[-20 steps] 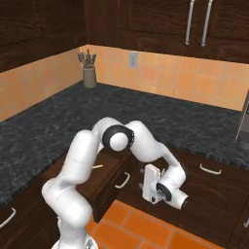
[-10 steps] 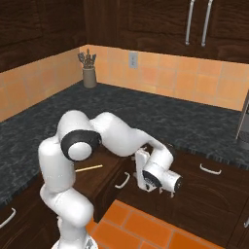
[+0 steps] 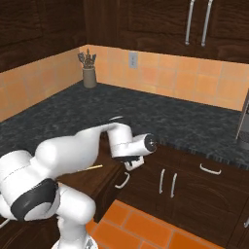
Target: Take a straw from the drawer in front and place it inside the glass cup on the dining counter.
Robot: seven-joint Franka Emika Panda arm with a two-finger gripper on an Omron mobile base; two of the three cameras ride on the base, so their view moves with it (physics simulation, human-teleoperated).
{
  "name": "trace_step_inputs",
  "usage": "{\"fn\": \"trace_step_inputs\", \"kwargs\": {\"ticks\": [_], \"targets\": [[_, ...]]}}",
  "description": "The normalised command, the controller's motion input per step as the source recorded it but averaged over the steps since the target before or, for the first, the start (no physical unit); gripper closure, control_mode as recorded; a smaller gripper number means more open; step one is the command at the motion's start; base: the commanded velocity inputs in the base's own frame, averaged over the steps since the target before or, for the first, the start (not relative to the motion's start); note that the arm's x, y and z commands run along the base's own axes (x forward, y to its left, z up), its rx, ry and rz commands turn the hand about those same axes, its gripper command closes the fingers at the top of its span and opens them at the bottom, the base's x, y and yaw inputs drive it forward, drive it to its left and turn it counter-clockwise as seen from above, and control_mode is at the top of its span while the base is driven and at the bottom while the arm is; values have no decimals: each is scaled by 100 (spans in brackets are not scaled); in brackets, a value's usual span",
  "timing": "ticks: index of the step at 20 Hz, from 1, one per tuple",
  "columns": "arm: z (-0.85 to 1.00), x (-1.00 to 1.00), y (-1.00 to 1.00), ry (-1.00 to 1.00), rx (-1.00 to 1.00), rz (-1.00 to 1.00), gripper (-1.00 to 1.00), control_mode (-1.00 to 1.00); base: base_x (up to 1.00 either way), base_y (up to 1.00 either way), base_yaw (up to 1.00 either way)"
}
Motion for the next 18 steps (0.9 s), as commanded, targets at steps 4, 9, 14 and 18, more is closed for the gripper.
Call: {"fn": "trace_step_inputs", "kwargs": {"ticks": [4,9,14,18], "targets": [[12,1,72,17,-37,0,-100,-100,0,0,0],[-1,23,47,14,-34,0,-100,-100,0,0,0],[-18,36,10,12,-23,6,-100,-100,0,0,0],[-46,41,1,10,-10,9,-100,-100,0,0,0]]}}
